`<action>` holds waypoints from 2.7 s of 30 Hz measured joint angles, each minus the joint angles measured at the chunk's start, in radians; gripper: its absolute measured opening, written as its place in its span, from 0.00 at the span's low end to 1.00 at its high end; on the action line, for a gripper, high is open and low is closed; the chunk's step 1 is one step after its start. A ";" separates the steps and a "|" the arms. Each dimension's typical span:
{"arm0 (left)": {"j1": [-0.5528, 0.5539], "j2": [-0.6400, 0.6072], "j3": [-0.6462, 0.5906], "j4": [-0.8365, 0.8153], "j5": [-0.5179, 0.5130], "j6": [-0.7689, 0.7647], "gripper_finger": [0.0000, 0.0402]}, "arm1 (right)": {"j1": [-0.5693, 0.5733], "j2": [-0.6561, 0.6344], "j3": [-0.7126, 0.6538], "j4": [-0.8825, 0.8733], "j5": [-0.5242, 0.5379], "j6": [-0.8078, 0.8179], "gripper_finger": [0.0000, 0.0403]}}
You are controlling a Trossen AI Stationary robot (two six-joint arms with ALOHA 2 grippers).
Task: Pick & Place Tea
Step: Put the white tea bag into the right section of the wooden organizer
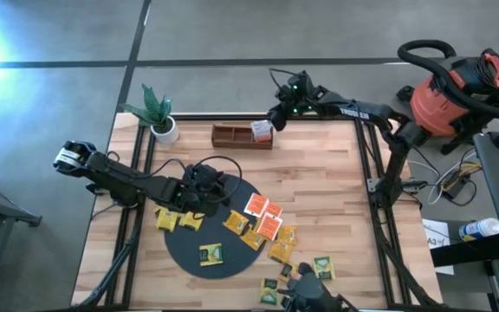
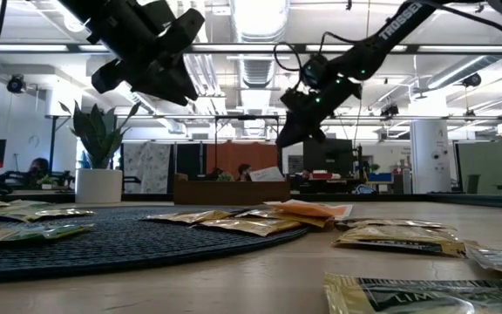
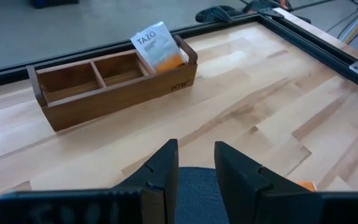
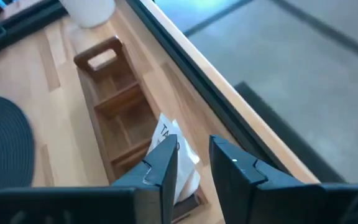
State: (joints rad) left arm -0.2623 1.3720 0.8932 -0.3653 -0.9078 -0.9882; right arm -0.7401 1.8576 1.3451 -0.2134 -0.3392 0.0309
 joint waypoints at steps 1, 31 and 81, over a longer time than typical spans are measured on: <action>0.004 0.000 0.000 0.000 0.000 0.000 0.25 | 0.002 0.013 0.025 -0.031 -0.001 0.000 0.22; 0.830 0.234 0.122 0.395 0.753 0.047 0.25 | -0.010 -0.086 -0.046 -0.382 0.029 0.014 0.17; 0.793 0.549 0.595 -0.074 0.830 0.412 0.25 | -0.012 -0.012 -0.041 -0.136 0.015 0.131 0.17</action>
State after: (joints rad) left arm 0.5304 1.9209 1.4879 -0.4389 -0.0773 -0.5761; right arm -0.7521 1.8458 1.3038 -0.3497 -0.3238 0.1619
